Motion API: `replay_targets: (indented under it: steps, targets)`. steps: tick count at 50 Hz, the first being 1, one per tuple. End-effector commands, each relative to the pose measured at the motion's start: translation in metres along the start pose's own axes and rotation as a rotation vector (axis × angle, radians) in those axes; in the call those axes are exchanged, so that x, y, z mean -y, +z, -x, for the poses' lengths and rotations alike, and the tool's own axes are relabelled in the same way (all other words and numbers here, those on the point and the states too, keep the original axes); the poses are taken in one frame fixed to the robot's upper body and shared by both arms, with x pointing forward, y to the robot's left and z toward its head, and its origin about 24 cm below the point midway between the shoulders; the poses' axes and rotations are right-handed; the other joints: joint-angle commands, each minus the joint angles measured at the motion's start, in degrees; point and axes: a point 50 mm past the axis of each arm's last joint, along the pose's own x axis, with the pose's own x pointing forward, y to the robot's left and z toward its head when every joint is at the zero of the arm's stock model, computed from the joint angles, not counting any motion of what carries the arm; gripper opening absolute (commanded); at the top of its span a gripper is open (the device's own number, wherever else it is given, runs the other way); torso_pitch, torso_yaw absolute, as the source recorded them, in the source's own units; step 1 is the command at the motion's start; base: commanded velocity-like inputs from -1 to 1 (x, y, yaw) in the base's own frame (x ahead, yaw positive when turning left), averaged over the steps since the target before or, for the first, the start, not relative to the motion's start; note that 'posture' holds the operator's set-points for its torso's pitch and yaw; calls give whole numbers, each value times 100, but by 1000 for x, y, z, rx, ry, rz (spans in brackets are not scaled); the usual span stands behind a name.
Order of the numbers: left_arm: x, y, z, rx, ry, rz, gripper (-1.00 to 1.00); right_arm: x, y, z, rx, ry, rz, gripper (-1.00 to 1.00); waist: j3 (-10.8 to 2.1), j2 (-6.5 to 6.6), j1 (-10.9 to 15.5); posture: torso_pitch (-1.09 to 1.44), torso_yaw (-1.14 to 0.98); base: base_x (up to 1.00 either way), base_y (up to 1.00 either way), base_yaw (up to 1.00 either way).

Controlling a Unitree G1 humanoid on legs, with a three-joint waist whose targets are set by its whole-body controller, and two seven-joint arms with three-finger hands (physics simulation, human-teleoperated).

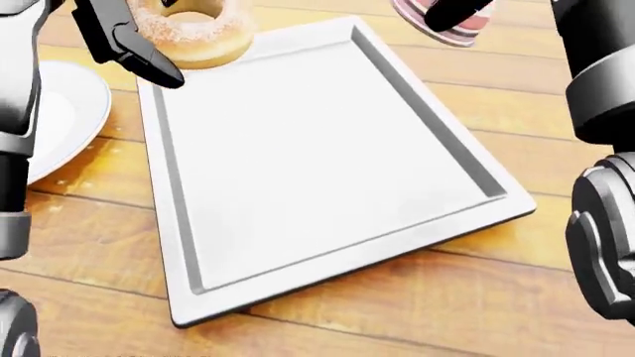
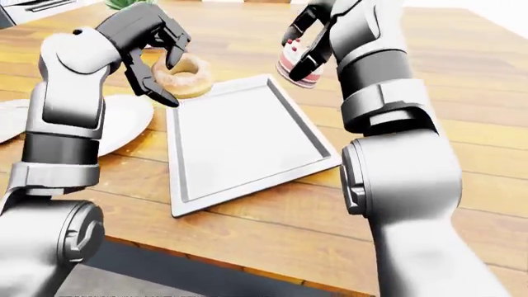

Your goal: Move the dessert items from the plate to the tray.

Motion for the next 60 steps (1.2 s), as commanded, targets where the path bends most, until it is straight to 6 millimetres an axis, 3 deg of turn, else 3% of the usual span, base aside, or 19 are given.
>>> replay_targets:
  steps: [1, 11, 18, 20, 23, 24, 26, 29, 31, 32, 37, 43, 53, 60]
  targets:
    - [-4, 17, -2, 69, 33, -30, -100, 18, 28, 17, 108, -99, 50, -100, -216, -17, 4, 0, 0, 0, 0, 0]
    - [35, 13, -15, 88, -45, -1, -100, 20, 36, 20, 121, -106, 57, -100, -213, -21, -1, 0, 0, 0, 0, 0]
    - [50, 8, -16, 85, -75, 7, -94, 18, 39, 20, 128, -95, 48, -100, -221, -55, -2, 0, 0, 0, 0, 0]
    - [51, 7, -15, 84, -77, 9, -73, 18, 39, 20, 128, -94, 44, -100, -228, -57, 1, 0, 0, 0, 0, 0]
    - [52, 1, -13, 63, -89, -6, -61, 18, 39, 20, 129, -95, 47, -100, -227, -55, 4, 0, 0, 0, 0, 0]
    - [53, -1, -13, 53, -94, -7, -47, 18, 39, 20, 129, -97, 49, -100, -227, -54, 5, 0, 0, 0, 0, 0]
    - [54, -5, -12, 36, -103, -25, -46, 17, 39, 19, 128, -92, 52, -100, -228, -50, 5, 0, 0, 0, 0, 0]
    - [55, -7, -11, 26, -109, -28, -15, 17, 39, 20, 127, -91, 53, -100, -231, -47, 5, 0, 0, 0, 0, 0]
    - [55, -7, -11, 24, -106, -31, 29, 18, 40, 20, 129, -94, 42, -100, -232, -44, 4, 0, 0, 0, 0, 0]
    - [55, -8, -11, 22, -105, -34, 100, 18, 40, 20, 129, -92, 47, -100, -233, -44, 6, 0, 0, 0, 0, 0]
    - [54, -9, -11, 13, -106, -47, 100, 18, 39, 20, 128, -93, 46, -100, -234, -49, 11, 0, 0, 0, 0, 0]
    - [34, -8, -8, -6, -48, -89, 100, 17, 38, 19, 125, -88, 53, -100, -238, -44, 9, 0, 0, 0, 0, 0]
    - [-48, -4, 22, -44, 172, -61, 100, 4, 36, 11, 130, -18, 170, -100, -214, 10, -30, 0, 0, 0, 0, 0]
    - [-68, -2, 39, -39, 253, -65, 100, -16, 35, 3, 139, 42, 302, -100, -195, 66, -37, 0, 0, 0, 0, 0]
